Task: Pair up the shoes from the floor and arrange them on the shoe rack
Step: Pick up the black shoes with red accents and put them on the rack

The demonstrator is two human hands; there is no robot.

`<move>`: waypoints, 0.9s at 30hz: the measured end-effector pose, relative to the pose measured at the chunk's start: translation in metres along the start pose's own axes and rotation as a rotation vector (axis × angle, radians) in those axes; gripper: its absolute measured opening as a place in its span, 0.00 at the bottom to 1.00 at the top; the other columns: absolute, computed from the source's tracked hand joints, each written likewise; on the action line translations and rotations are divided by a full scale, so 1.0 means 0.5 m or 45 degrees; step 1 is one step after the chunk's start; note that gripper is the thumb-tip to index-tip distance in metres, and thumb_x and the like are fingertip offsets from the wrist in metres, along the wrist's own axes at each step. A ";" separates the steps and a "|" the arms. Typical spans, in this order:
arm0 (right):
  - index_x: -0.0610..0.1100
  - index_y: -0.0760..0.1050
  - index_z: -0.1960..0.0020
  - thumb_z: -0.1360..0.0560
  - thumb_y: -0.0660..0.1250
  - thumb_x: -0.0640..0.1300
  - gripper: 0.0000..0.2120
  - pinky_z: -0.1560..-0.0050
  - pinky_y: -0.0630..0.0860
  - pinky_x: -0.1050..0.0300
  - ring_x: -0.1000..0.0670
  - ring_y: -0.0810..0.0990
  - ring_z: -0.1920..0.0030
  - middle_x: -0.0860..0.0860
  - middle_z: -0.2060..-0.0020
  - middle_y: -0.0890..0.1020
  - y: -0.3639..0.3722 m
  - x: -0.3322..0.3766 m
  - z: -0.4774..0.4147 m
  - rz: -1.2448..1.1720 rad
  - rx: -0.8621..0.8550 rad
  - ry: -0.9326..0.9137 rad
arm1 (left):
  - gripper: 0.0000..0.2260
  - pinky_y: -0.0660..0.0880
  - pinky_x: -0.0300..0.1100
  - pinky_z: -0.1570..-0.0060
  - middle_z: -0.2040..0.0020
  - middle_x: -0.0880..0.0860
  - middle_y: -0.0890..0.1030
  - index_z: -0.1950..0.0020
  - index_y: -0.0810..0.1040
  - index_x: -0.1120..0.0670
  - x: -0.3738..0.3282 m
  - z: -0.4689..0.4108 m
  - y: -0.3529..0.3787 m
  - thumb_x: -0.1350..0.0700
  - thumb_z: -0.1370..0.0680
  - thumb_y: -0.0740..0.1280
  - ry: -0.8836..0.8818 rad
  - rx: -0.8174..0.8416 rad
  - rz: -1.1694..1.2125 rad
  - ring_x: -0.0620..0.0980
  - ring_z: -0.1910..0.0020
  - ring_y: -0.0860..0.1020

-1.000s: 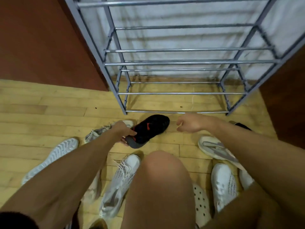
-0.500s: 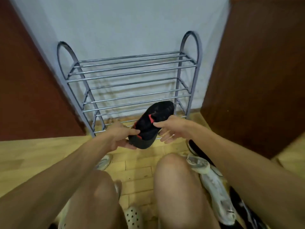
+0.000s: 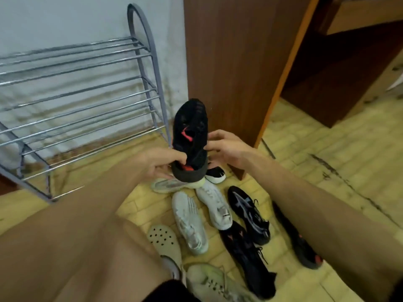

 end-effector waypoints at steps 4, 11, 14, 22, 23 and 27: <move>0.46 0.73 0.41 0.28 0.69 0.36 0.16 0.63 0.83 0.48 0.44 0.84 0.63 0.43 0.53 0.83 -0.078 -0.072 0.028 0.155 -0.112 0.010 | 0.12 0.81 0.45 0.61 0.53 0.54 0.82 0.46 0.78 0.56 0.020 -0.036 0.120 0.62 0.28 0.72 -0.031 0.112 0.065 0.51 0.58 0.81; 0.42 0.74 0.35 0.24 0.68 0.43 0.18 0.50 0.82 0.48 0.41 0.84 0.51 0.44 0.44 0.83 -0.131 -0.255 0.058 0.104 -0.077 0.133 | 0.18 0.79 0.46 0.58 0.46 0.57 0.80 0.39 0.76 0.58 0.161 -0.077 0.253 0.65 0.28 0.70 -0.217 0.224 0.234 0.54 0.55 0.80; 0.41 0.75 0.37 0.23 0.67 0.44 0.16 0.44 0.80 0.45 0.41 0.83 0.48 0.42 0.46 0.82 -0.162 -0.389 0.077 -0.028 -0.230 0.283 | 0.18 0.79 0.47 0.58 0.48 0.58 0.82 0.39 0.76 0.62 0.223 -0.080 0.272 0.68 0.29 0.71 -0.308 0.213 0.177 0.55 0.56 0.81; 0.39 0.58 0.26 0.25 0.65 0.44 0.31 0.32 0.64 0.43 0.36 0.61 0.29 0.38 0.29 0.63 -0.336 -0.717 0.191 0.979 -0.716 0.800 | 0.16 0.81 0.49 0.59 0.55 0.58 0.85 0.47 0.81 0.61 0.276 -0.108 0.280 0.68 0.34 0.75 -0.227 0.204 -0.157 0.56 0.57 0.83; 0.39 0.56 0.25 0.25 0.65 0.45 0.32 0.30 0.62 0.42 0.35 0.59 0.28 0.38 0.29 0.61 -0.357 -0.740 0.207 0.978 -0.814 0.843 | 0.15 0.81 0.47 0.60 0.55 0.58 0.85 0.48 0.81 0.61 0.278 -0.111 0.287 0.68 0.34 0.76 -0.216 0.209 -0.169 0.55 0.57 0.83; 0.38 0.51 0.23 0.24 0.64 0.50 0.37 0.27 0.59 0.43 0.36 0.59 0.27 0.38 0.27 0.60 -0.411 -0.812 0.236 0.542 -1.087 0.949 | 0.17 0.82 0.50 0.51 0.54 0.57 0.85 0.49 0.82 0.58 0.278 -0.119 0.325 0.64 0.36 0.79 -0.216 0.266 -0.186 0.56 0.54 0.84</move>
Point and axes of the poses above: each hand's wrist, its own z-axis away from the middle knuckle, its own y-axis out of the palm, x = y × z, the point moved 5 cm from there along -z, towards the middle knuckle
